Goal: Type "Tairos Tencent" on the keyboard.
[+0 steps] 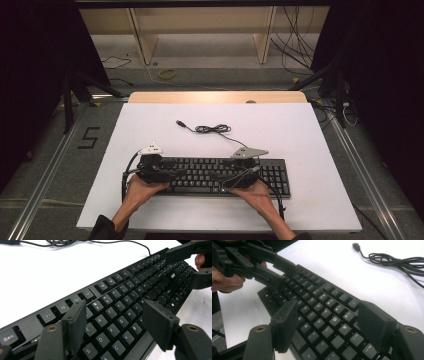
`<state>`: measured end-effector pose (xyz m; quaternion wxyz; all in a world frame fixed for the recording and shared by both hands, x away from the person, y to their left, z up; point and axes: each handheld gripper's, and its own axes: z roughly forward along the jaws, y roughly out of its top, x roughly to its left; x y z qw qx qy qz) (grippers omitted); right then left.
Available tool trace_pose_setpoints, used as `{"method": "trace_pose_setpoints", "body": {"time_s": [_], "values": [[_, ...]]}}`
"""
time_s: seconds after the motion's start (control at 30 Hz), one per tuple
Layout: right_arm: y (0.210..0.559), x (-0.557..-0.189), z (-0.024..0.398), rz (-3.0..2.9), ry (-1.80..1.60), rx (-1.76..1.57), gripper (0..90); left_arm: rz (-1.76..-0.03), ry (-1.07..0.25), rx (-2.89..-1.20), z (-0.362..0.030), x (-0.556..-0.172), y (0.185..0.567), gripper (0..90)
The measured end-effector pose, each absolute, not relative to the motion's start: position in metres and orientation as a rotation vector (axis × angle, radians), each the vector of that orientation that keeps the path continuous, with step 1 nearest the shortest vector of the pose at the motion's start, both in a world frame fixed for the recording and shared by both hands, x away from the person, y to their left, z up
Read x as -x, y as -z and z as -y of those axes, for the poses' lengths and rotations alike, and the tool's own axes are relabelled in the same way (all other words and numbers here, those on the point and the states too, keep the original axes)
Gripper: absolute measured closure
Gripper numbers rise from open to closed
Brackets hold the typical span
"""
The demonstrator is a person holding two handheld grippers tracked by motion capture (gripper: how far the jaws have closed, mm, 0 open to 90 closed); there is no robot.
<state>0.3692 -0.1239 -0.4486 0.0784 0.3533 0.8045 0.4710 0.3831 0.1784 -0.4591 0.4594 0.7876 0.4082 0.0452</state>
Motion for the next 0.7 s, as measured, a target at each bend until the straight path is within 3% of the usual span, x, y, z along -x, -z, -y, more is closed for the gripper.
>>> {"method": "trace_pose_setpoints", "body": {"time_s": [0.7], "values": [[0.452, -0.376, 0.118, -2.427, -1.391, -1.061, 35.8, -1.009, -0.115, -1.884, -0.189, -0.373, 0.454, 30.6]]}}
